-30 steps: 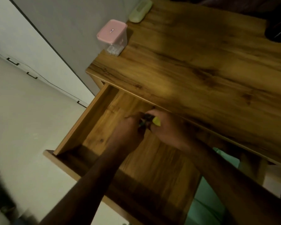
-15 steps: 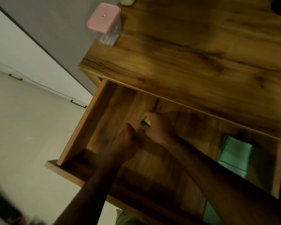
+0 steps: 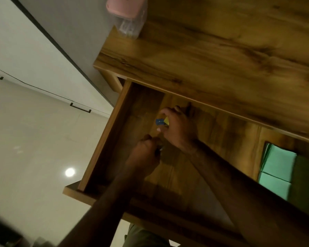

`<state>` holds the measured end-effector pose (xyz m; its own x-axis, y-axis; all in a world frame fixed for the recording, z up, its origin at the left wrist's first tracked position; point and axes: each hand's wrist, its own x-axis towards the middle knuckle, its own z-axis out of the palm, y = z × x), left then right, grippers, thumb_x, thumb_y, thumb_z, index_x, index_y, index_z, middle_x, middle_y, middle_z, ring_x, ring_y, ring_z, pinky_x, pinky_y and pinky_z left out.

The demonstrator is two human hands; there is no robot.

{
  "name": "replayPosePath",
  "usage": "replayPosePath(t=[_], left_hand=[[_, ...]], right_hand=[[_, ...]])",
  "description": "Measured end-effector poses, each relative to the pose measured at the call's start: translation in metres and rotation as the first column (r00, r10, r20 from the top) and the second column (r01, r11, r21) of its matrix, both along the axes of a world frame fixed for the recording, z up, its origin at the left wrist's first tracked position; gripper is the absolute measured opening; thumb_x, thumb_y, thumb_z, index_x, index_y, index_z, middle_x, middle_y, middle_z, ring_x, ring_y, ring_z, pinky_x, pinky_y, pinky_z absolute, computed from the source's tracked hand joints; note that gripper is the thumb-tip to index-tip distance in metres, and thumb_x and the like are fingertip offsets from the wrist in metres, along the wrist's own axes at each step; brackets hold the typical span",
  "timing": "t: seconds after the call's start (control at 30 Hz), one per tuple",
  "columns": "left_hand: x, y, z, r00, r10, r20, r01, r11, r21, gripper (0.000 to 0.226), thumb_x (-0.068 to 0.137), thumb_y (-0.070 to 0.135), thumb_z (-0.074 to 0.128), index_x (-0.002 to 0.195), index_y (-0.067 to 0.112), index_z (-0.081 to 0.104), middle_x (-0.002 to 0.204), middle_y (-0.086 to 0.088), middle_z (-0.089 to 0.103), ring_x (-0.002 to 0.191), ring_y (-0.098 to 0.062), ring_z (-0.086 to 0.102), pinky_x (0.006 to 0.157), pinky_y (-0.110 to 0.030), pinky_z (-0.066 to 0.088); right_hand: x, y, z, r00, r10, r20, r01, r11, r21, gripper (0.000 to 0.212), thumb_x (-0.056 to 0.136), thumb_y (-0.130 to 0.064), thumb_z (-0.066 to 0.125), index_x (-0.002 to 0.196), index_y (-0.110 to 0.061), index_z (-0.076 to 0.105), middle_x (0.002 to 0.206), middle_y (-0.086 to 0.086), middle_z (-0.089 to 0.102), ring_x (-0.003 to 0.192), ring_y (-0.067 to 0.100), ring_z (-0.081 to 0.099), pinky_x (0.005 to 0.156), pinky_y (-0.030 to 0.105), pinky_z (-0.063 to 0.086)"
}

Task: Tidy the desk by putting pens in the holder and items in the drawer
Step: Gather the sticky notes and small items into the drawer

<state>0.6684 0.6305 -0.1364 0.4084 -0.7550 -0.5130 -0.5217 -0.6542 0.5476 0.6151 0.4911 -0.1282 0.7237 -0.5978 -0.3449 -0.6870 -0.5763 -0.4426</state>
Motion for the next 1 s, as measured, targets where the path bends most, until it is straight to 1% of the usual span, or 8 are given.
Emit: replayPosePath(t=[0.1,0.2,0.3,0.43,0.53,0.67,0.83,1.0], left_hand=[[0.009,0.000,-0.001,0.998,-0.040,0.056,0.045,0.995,-0.087,0.022,0.091,0.009,0.064,0.109,0.022,0.065,0.112,0.003,0.059,0.091,-0.007,0.057,0.072,-0.012,0.043],[0.015,-0.004,0.003,0.975,-0.144,0.167,0.163,0.981,-0.108,0.020,0.096,0.014,0.058,0.112,0.023,0.066,0.116,0.003,0.060,0.103,-0.012,0.056,0.085,-0.025,0.050],[0.020,-0.010,0.000,0.932,-0.255,0.259,0.290,0.951,-0.107,0.024,0.098,0.020,0.054,0.119,0.027,0.064,0.125,0.004,0.057,0.120,-0.019,0.048,0.101,-0.037,0.043],[0.024,-0.017,-0.005,0.921,-0.270,0.282,0.313,0.942,-0.120,0.023,0.097,0.024,0.055,0.116,0.026,0.069,0.126,-0.001,0.057,0.121,-0.025,0.045,0.100,-0.039,0.041],[0.025,-0.013,-0.010,0.922,-0.201,0.330,0.263,0.952,-0.155,0.022,0.093,0.029,0.061,0.110,0.026,0.074,0.120,-0.005,0.057,0.116,-0.029,0.048,0.094,-0.045,0.046],[0.025,-0.002,-0.011,0.919,-0.198,0.341,0.263,0.952,-0.154,0.028,0.092,0.035,0.062,0.118,0.035,0.071,0.122,0.000,0.056,0.118,-0.027,0.046,0.098,-0.044,0.043],[0.023,0.004,-0.007,0.929,-0.175,0.327,0.247,0.949,-0.195,0.034,0.084,0.019,0.071,0.113,0.036,0.073,0.118,0.000,0.061,0.114,-0.028,0.051,0.094,-0.044,0.046],[0.020,0.009,-0.007,0.923,-0.163,0.348,0.257,0.935,-0.244,0.038,0.081,0.009,0.071,0.111,0.033,0.072,0.120,0.001,0.061,0.114,-0.026,0.053,0.092,-0.044,0.048]], right_hand=[[-0.012,-0.001,0.009,0.998,-0.070,-0.003,0.070,0.996,0.055,0.054,0.086,-0.023,0.073,0.130,-0.027,0.043,0.124,-0.006,0.056,0.102,0.017,0.060,0.064,0.026,0.042],[-0.015,-0.008,0.015,0.989,-0.150,-0.009,0.148,0.968,0.203,0.046,0.087,-0.014,0.065,0.122,-0.022,0.037,0.109,-0.005,0.058,0.083,0.015,0.058,0.054,0.026,0.036],[-0.010,-0.016,0.017,0.998,-0.061,0.026,0.056,0.982,0.183,0.044,0.085,-0.003,0.062,0.121,-0.018,0.042,0.120,0.004,0.057,0.099,0.023,0.058,0.064,0.029,0.044],[-0.006,-0.018,0.011,0.989,-0.027,0.144,0.014,0.996,0.086,0.050,0.072,0.000,0.064,0.116,-0.020,0.053,0.121,0.003,0.057,0.110,0.028,0.057,0.090,0.047,0.051],[-0.010,-0.012,0.005,0.967,-0.077,0.242,0.053,0.993,0.102,0.049,0.071,0.002,0.063,0.113,-0.023,0.058,0.114,-0.002,0.061,0.108,0.022,0.059,0.090,0.046,0.053],[-0.020,0.006,-0.001,0.966,-0.056,0.252,0.020,0.989,0.147,0.044,0.080,-0.001,0.069,0.114,-0.027,0.061,0.115,-0.008,0.063,0.110,0.017,0.060,0.089,0.040,0.057],[-0.020,0.019,-0.004,0.987,-0.005,0.161,-0.017,0.991,0.136,0.051,0.080,-0.001,0.072,0.124,-0.025,0.063,0.125,-0.006,0.064,0.118,0.020,0.058,0.094,0.039,0.056],[-0.021,0.024,-0.005,0.994,0.095,0.055,-0.100,0.991,0.093,0.055,0.080,-0.014,0.078,0.131,-0.023,0.060,0.135,-0.001,0.054,0.126,0.022,0.051,0.097,0.039,0.053]])
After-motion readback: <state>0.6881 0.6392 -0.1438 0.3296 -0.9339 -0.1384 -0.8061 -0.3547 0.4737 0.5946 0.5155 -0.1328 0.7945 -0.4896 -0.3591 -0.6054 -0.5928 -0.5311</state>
